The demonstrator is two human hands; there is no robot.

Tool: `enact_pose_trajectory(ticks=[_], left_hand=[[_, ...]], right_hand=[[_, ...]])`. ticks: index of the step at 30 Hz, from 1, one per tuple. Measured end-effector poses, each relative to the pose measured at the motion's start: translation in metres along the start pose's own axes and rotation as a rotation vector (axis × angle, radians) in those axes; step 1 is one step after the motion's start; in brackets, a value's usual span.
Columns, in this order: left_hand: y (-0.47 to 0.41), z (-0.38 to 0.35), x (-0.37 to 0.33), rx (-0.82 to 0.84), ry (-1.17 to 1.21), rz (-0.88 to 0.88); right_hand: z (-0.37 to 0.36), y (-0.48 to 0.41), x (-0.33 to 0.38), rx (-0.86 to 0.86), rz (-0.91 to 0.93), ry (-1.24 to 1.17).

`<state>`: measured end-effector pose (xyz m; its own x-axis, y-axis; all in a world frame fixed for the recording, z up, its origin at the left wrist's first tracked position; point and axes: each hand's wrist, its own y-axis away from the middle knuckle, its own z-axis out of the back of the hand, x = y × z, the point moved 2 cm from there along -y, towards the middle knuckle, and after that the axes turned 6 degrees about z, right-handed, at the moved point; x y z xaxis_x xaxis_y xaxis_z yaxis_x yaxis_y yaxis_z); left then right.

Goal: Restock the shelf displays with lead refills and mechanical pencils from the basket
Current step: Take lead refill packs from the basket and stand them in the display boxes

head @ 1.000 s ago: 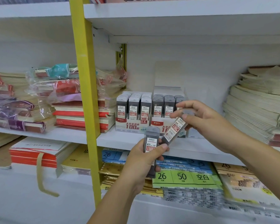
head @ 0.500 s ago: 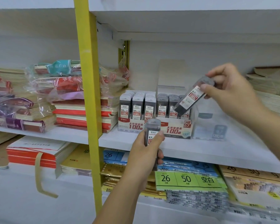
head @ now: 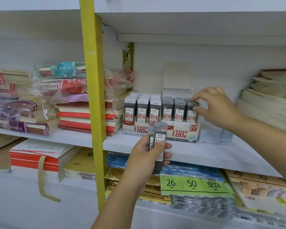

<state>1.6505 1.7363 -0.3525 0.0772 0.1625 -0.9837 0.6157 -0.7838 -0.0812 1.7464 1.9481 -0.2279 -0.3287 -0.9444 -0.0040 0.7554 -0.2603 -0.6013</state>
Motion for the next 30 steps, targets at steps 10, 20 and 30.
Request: enact_pose_trajectory(ticks=[10,20,30], left_hand=[[0.008,-0.01,0.0,0.079,-0.032,-0.021],[0.006,-0.012,0.007,0.067,-0.015,0.056],[-0.001,-0.007,0.0,-0.028,0.073,-0.07]], right_hand=[[-0.016,0.085,0.075,-0.065,-0.177,-0.877],[-0.019,0.087,0.067,-0.295,-0.287,-1.124],[0.036,0.033,0.03,-0.434,0.054,-0.358]])
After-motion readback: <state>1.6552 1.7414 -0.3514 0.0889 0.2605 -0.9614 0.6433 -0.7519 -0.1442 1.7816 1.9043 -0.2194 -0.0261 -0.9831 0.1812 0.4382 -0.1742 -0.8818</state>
